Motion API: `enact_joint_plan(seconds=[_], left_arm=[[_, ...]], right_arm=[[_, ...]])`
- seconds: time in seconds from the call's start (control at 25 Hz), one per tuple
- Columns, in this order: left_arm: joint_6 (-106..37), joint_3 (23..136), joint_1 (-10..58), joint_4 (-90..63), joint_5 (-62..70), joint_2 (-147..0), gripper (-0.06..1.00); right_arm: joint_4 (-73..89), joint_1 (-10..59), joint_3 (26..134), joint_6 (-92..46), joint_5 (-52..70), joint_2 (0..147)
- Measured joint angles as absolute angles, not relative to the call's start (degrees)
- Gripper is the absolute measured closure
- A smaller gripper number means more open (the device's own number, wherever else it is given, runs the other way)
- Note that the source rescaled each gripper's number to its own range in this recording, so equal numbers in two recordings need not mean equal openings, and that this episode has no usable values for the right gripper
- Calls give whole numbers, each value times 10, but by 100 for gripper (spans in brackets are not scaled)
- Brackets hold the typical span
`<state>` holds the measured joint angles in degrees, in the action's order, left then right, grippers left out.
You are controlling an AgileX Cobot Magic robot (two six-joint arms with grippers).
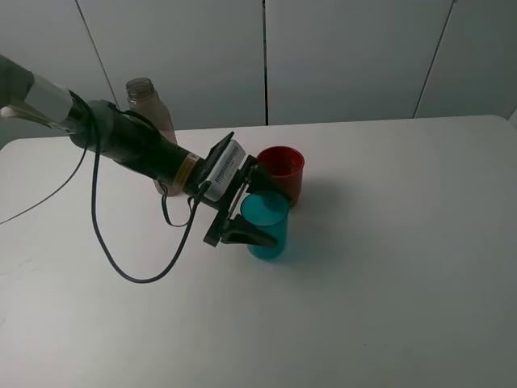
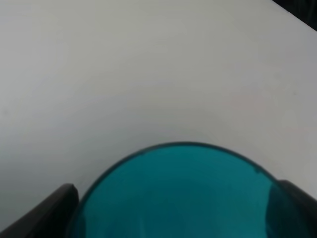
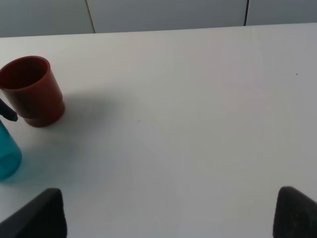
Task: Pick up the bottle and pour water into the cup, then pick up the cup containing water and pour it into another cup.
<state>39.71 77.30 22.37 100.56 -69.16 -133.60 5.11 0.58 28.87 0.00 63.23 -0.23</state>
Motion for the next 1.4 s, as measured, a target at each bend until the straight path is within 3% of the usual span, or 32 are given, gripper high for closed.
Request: enact_joint_plan(seconds=[1.04,1.4], left_arm=[[503,745,224,1005,-689,-1161,4],[600,745,224,975,-490,-999,4]], right_arm=[[51,6,289,0,632,-2],[51,6,289,0,632,-2]])
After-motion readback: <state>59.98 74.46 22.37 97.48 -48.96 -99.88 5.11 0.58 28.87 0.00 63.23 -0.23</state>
